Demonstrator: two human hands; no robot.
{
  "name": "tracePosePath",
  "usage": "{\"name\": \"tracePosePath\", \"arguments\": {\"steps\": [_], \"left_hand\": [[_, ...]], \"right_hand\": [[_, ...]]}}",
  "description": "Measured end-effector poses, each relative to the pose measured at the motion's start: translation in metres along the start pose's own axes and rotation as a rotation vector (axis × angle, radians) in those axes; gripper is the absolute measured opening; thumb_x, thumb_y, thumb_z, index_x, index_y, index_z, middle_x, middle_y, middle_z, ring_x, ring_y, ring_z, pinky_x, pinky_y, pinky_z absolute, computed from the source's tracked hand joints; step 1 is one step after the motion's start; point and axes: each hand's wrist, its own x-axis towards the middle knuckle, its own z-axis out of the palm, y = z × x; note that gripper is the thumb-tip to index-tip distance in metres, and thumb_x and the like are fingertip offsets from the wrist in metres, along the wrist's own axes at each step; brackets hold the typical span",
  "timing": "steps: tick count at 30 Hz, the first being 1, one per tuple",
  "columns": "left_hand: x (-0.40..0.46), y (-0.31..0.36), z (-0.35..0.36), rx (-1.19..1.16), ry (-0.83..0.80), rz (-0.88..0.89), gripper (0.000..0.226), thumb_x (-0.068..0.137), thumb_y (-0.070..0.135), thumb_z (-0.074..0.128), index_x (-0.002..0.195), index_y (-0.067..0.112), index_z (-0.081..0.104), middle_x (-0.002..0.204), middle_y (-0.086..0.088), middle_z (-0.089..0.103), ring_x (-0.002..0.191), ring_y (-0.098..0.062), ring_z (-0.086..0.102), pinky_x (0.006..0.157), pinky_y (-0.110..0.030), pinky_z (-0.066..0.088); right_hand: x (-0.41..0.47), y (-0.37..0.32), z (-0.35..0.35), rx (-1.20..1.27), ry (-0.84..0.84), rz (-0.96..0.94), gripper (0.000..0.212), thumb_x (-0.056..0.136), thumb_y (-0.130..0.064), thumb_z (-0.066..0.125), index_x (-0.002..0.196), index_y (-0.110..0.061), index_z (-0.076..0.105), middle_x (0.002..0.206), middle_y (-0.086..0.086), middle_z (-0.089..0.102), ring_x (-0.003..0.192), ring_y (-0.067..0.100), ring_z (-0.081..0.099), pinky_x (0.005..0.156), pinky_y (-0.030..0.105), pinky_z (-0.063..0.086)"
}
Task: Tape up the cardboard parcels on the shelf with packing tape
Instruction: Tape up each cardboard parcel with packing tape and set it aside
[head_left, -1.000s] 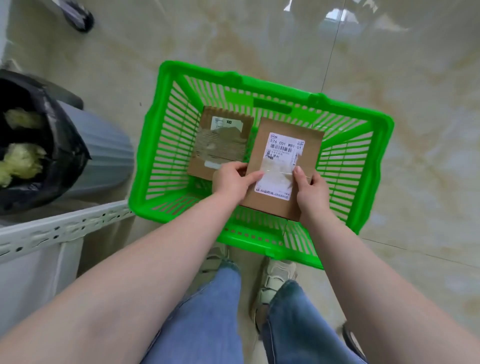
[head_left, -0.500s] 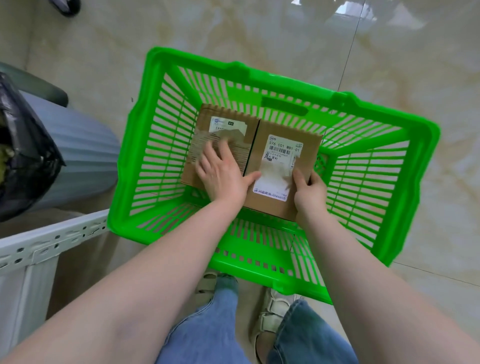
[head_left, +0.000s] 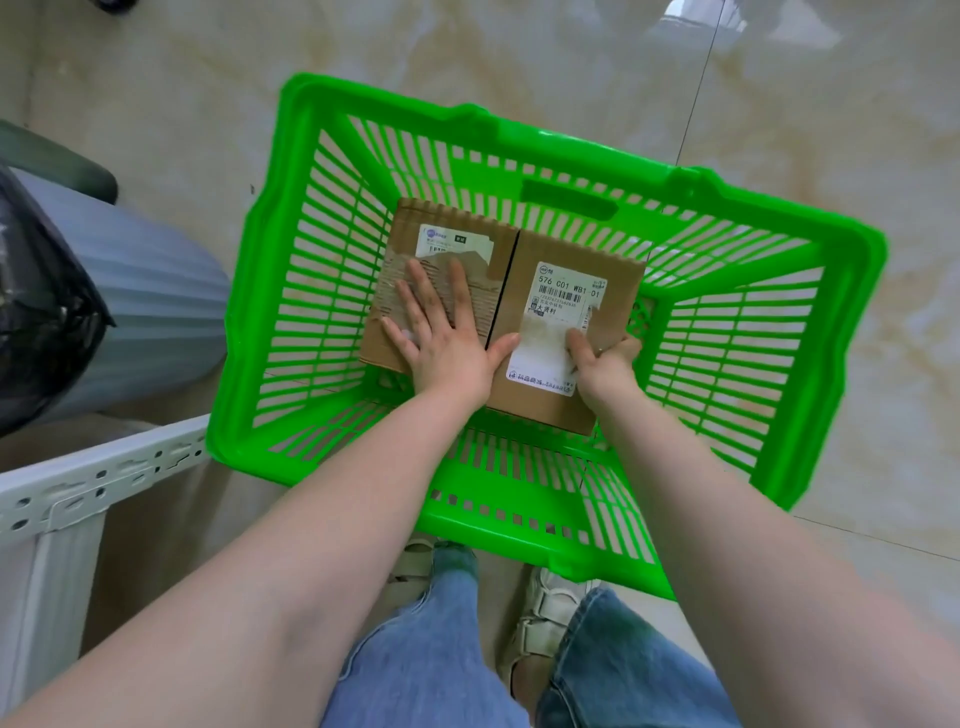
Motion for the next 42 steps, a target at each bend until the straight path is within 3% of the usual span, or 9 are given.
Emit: {"name": "tracePosePath", "arguments": {"steps": [5,11,13,16,19,21,23,30,42], "left_hand": [[-0.006,0.007,-0.008,0.036,-0.007,-0.07,0.105,0.087,0.075,0.039,0.151,0.026,-0.028,0.157,-0.019,-0.032,0.148,-0.036,-0.022,0.115,-0.063,-0.007],[-0.018,0.009,-0.026,-0.222,0.007,-0.11,0.1,0.09,0.063,0.053,0.157,0.027,-0.012,0.161,-0.015,-0.024,0.15,-0.033,-0.018,0.117,-0.06,-0.005],[-0.029,0.004,-0.039,-0.248,0.04,-0.082,0.091,0.093,0.057,0.054,0.158,0.025,-0.002,0.164,-0.014,-0.01,0.152,-0.033,-0.008,0.12,-0.053,0.0],[-0.053,-0.004,-0.066,-0.421,0.051,-0.062,0.067,0.096,0.044,0.057,0.152,0.02,0.03,0.157,-0.012,0.031,0.145,-0.032,0.025,0.117,-0.044,0.023],[-0.092,-0.013,-0.104,-0.742,-0.006,-0.107,0.039,0.096,0.031,0.062,0.13,0.014,0.058,0.129,-0.005,0.059,0.116,-0.02,0.055,0.097,-0.03,0.045],[-0.124,-0.019,-0.136,-0.947,-0.025,-0.141,0.027,0.095,0.021,0.064,0.119,0.009,0.064,0.115,-0.003,0.065,0.1,-0.012,0.058,0.079,-0.011,0.044],[-0.16,-0.028,-0.171,-1.084,-0.024,-0.179,0.016,0.094,0.014,0.064,0.11,0.009,0.067,0.106,-0.004,0.067,0.095,-0.011,0.058,0.068,-0.006,0.042],[-0.336,-0.086,-0.281,-1.488,-0.038,-0.358,0.015,0.096,0.009,0.061,0.093,0.023,0.063,0.093,0.004,0.066,0.08,-0.004,0.061,0.07,-0.016,0.047],[-0.664,-0.226,-0.328,-1.996,0.556,-0.66,0.012,0.096,0.01,0.059,0.097,0.02,0.066,0.085,0.01,0.074,0.083,-0.005,0.067,0.08,-0.02,0.049]], "right_hand": [[0.0,-0.011,-0.005,-0.07,-0.039,0.098,0.07,0.098,-0.038,0.055,0.145,-0.005,0.016,0.139,0.016,0.05,0.124,0.034,0.052,0.107,0.044,0.041],[-0.012,-0.021,-0.015,-0.135,0.068,0.132,0.089,0.094,-0.047,0.058,0.152,-0.003,0.006,0.146,0.017,0.044,0.131,0.035,0.047,0.109,0.041,0.038],[-0.025,-0.028,-0.023,-0.185,0.155,0.098,0.08,0.091,-0.048,0.061,0.146,-0.002,0.025,0.141,0.018,0.049,0.127,0.035,0.05,0.104,0.04,0.041],[-0.065,-0.04,-0.034,-0.163,0.194,-0.092,0.041,0.09,-0.038,0.065,0.119,-0.009,0.06,0.113,0.007,0.066,0.108,0.027,0.062,0.087,0.033,0.045],[-0.124,-0.054,-0.043,0.042,-0.002,-0.199,0.007,0.09,-0.023,0.069,0.085,-0.018,0.068,0.083,-0.001,0.068,0.083,0.016,0.064,0.08,0.034,0.051],[-0.17,-0.068,-0.05,0.114,-0.136,-0.194,0.008,0.091,-0.02,0.069,0.083,-0.02,0.067,0.082,0.0,0.069,0.078,0.012,0.063,0.077,0.027,0.052],[-0.217,-0.084,-0.057,0.138,-0.22,-0.198,0.006,0.091,-0.019,0.069,0.085,-0.02,0.068,0.084,0.001,0.069,0.077,0.01,0.063,0.074,0.021,0.051],[-0.393,-0.121,-0.074,-0.037,-0.521,-0.229,0.002,0.089,-0.016,0.07,0.09,-0.017,0.072,0.081,0.001,0.069,0.074,0.01,0.061,0.078,0.025,0.05],[-0.663,-0.093,0.01,-0.638,-1.091,-0.356,0.002,0.089,-0.02,0.07,0.09,-0.018,0.069,0.089,-0.002,0.07,0.08,0.007,0.064,0.076,0.019,0.049]]}}
